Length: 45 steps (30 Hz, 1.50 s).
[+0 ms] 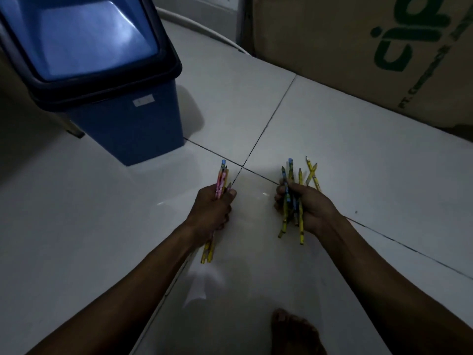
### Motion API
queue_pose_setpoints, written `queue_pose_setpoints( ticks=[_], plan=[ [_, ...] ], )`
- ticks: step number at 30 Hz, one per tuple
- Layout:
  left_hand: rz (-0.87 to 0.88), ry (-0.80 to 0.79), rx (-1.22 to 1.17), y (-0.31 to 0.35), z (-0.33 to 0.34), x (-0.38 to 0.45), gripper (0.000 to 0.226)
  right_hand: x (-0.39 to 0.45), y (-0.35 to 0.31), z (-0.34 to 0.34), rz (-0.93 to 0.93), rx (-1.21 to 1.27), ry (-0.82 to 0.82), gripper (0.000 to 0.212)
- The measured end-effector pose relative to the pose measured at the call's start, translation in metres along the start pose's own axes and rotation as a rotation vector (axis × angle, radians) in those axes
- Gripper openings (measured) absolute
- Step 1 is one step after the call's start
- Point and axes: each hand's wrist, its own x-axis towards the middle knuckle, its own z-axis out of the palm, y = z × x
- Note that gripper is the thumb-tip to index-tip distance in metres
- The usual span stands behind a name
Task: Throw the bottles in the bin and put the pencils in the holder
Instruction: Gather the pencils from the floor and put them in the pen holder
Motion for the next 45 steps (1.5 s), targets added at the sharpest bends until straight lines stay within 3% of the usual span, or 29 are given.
queue_pose_setpoints(
  ticks=[5,8,10,13,16,21,27,31,34,40,45],
  plan=[
    [0.022,-0.034,-0.004,-0.002,0.001,0.000,0.014,-0.001,-0.009,-0.012,-0.039,0.293,-0.043,0.028],
    [0.016,-0.013,-0.001,-0.003,0.000,0.002,0.013,0.007,-0.024,-0.024,-0.115,0.271,0.013,0.030],
    [0.010,-0.008,0.004,-0.004,0.000,0.002,0.014,0.012,-0.030,-0.032,-0.224,0.062,0.175,0.030],
    [-0.006,0.011,0.004,-0.005,-0.002,0.004,0.015,0.021,-0.032,-0.045,-0.435,-0.548,0.533,0.030],
    [-0.022,0.044,0.004,-0.006,-0.004,0.006,0.014,0.029,-0.031,-0.054,-0.449,-0.979,0.742,0.042],
    [-0.017,0.060,0.002,-0.008,-0.008,0.008,0.017,0.033,-0.032,-0.055,-0.491,-1.253,0.778,0.045],
    [-0.034,0.068,-0.023,-0.006,-0.010,0.009,0.022,0.035,-0.036,-0.049,-0.432,-1.399,0.750,0.048],
    [-0.025,0.091,-0.014,-0.002,-0.011,0.009,0.021,0.035,-0.039,-0.034,-0.379,-1.254,0.627,0.038],
    [-0.038,0.103,-0.050,0.002,-0.013,0.010,0.024,0.023,-0.034,-0.015,-0.309,-0.840,0.375,0.036],
    [-0.065,0.092,-0.142,0.013,-0.015,0.005,0.018,0.009,-0.015,0.014,0.070,-0.167,-0.167,0.028],
    [-0.086,0.072,-0.206,0.028,-0.023,0.001,0.013,0.006,-0.004,0.035,0.091,-0.061,-0.294,0.015]
  ],
)
